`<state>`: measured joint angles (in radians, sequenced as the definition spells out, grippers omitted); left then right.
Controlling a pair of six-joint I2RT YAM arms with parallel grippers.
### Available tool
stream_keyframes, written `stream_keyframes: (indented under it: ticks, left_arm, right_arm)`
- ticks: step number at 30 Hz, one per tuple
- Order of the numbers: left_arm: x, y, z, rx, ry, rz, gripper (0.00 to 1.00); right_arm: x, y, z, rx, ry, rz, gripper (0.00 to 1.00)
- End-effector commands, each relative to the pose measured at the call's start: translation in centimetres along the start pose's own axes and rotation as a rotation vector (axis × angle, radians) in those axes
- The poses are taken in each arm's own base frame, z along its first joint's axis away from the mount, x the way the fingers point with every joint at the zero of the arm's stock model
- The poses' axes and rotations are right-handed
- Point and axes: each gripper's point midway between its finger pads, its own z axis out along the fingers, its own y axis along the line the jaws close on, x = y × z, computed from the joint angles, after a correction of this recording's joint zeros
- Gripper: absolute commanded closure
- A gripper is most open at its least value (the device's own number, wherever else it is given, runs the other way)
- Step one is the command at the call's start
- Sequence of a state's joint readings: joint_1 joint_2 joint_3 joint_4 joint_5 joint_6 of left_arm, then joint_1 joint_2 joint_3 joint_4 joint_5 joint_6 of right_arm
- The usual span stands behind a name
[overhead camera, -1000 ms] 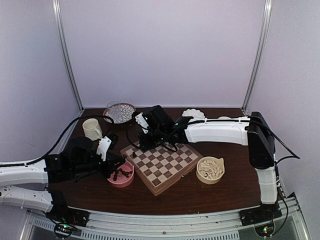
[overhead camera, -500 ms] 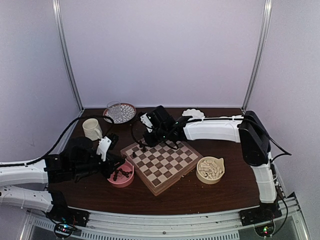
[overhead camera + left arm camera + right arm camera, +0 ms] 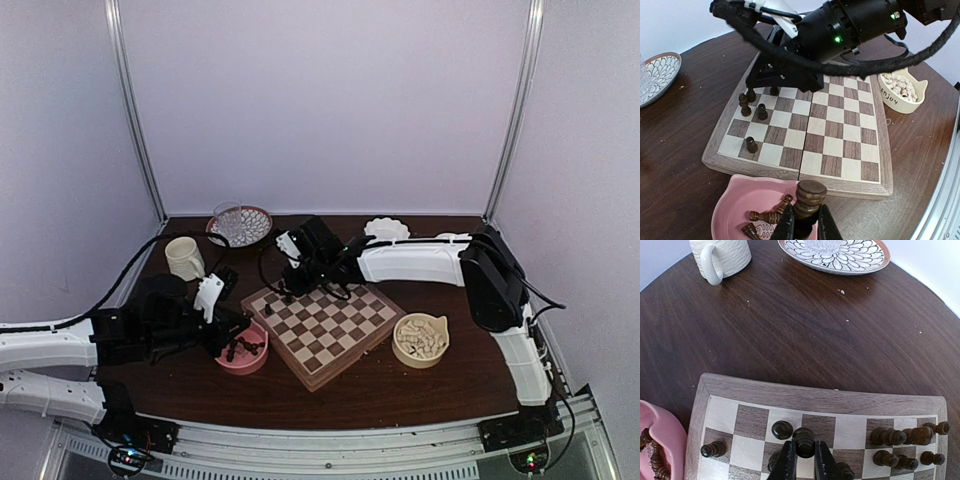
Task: Set up the chess pieces on the board
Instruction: Place the queen at d8.
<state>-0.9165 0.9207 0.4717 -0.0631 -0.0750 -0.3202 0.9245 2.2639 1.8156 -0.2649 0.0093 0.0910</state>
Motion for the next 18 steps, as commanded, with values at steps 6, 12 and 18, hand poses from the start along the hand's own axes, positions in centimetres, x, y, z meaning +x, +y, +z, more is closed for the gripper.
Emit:
stream_keyframes:
  ticks: [6, 12, 18]
  left_arm:
    - [-1.5, -0.2, -0.2, 0.002, -0.044, 0.010, 0.99]
    - [-1.5, -0.2, -0.1, 0.003, -0.041, 0.010, 0.99]
    - [-1.6, -0.2, -0.2, 0.003, -0.043, 0.010, 0.99]
  right_arm:
    - [0.3, -0.2, 1.4, 0.014, 0.013, -0.024, 0.89]
    - [0.3, -0.7, 1.4, 0.040, 0.013, -0.023, 0.89]
    - [0.3, -1.1, 1.2, 0.061, 0.011, -0.025, 0.90]
